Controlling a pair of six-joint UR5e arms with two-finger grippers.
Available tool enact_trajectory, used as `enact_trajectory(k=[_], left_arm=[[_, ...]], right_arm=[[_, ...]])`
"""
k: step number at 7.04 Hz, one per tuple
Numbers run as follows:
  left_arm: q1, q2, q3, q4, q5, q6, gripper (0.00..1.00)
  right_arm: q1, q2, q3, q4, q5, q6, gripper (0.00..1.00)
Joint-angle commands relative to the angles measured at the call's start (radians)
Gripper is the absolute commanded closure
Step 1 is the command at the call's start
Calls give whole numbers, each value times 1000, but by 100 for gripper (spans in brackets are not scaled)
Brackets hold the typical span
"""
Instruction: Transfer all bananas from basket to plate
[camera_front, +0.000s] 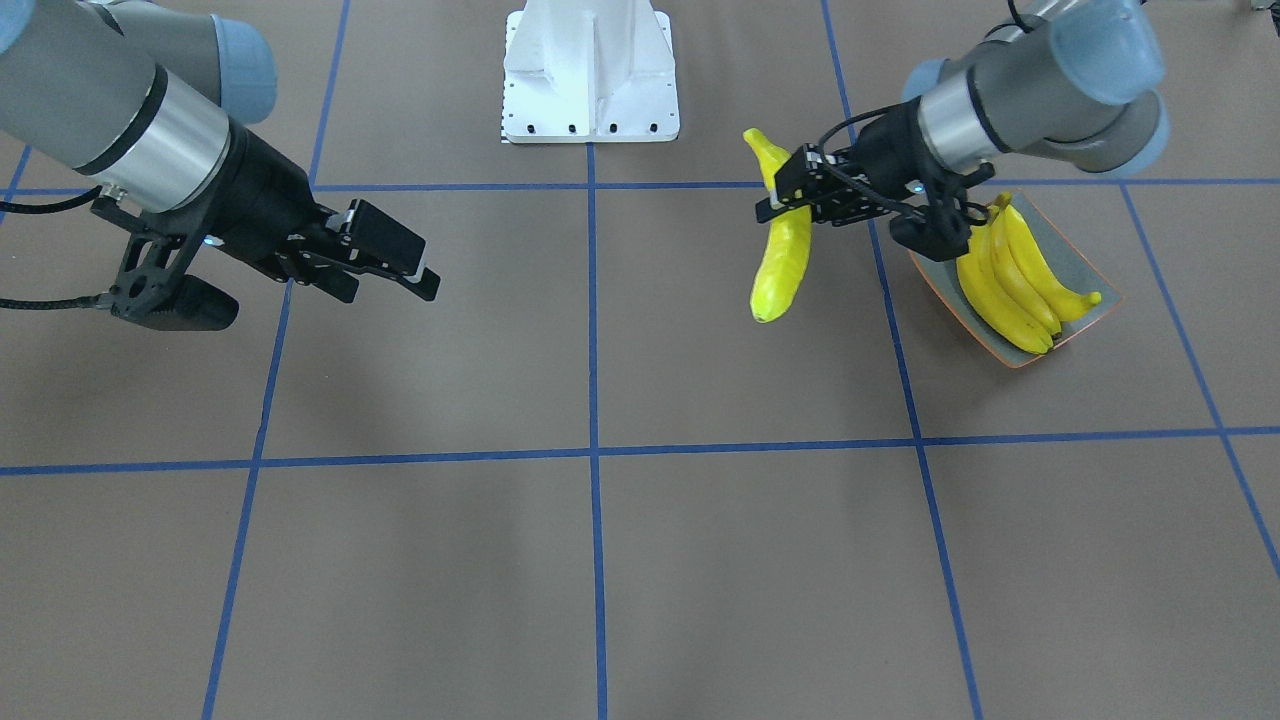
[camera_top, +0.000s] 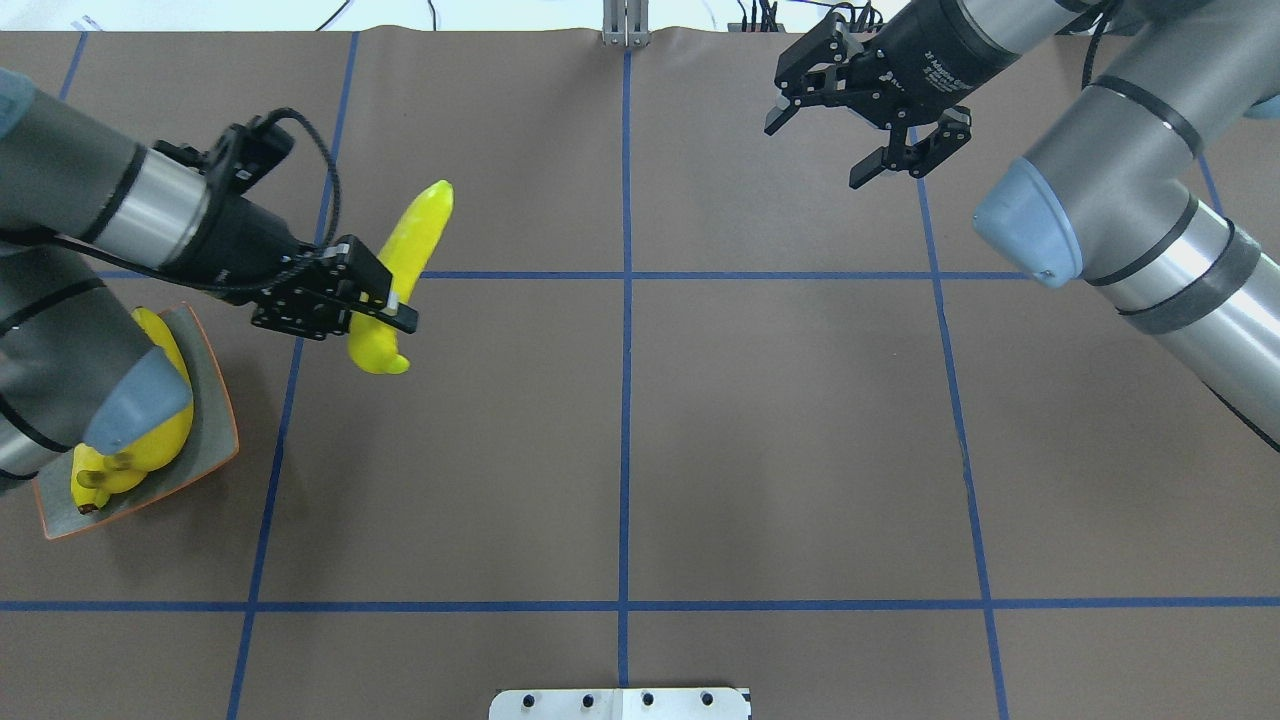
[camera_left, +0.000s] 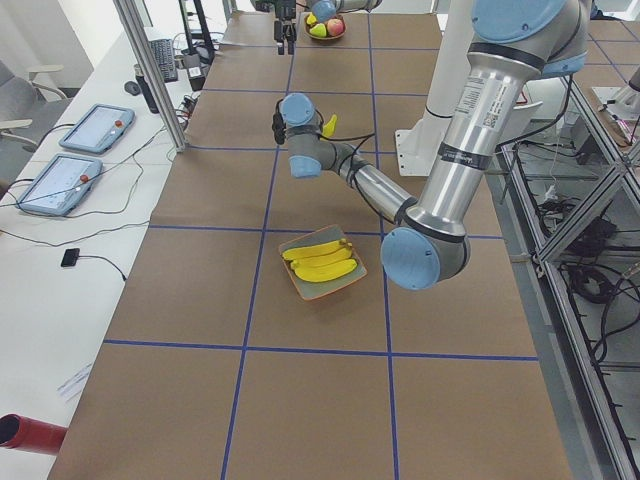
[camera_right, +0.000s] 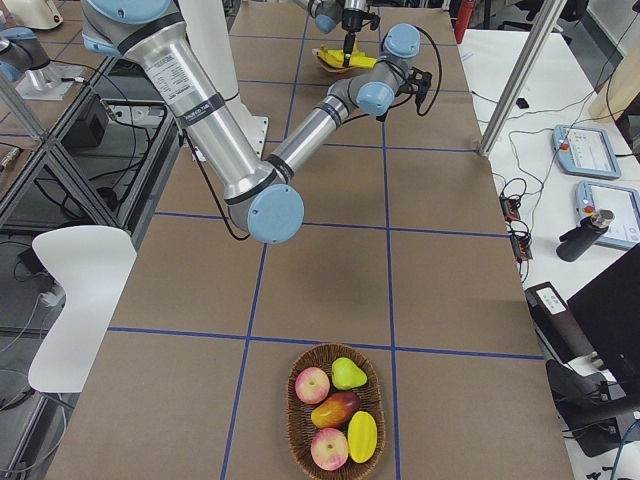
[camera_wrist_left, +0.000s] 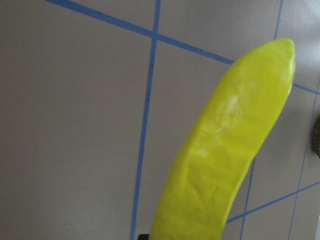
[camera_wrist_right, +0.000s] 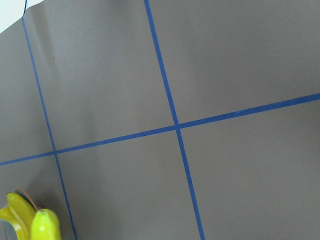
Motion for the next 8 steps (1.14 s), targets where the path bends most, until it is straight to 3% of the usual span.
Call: enact_trajectory(k=[1, 3, 8], left_arm=[[-70, 170, -57, -9, -4, -41, 100], [-69, 257, -115, -18, 217, -306, 100], [-8, 346, -53, -12, 278, -350, 100]], right_arm=[[6, -32, -15, 0, -23, -30, 0], [5, -32, -35, 2, -30, -30, 0], [2, -40, -38, 2, -57, -36, 0]])
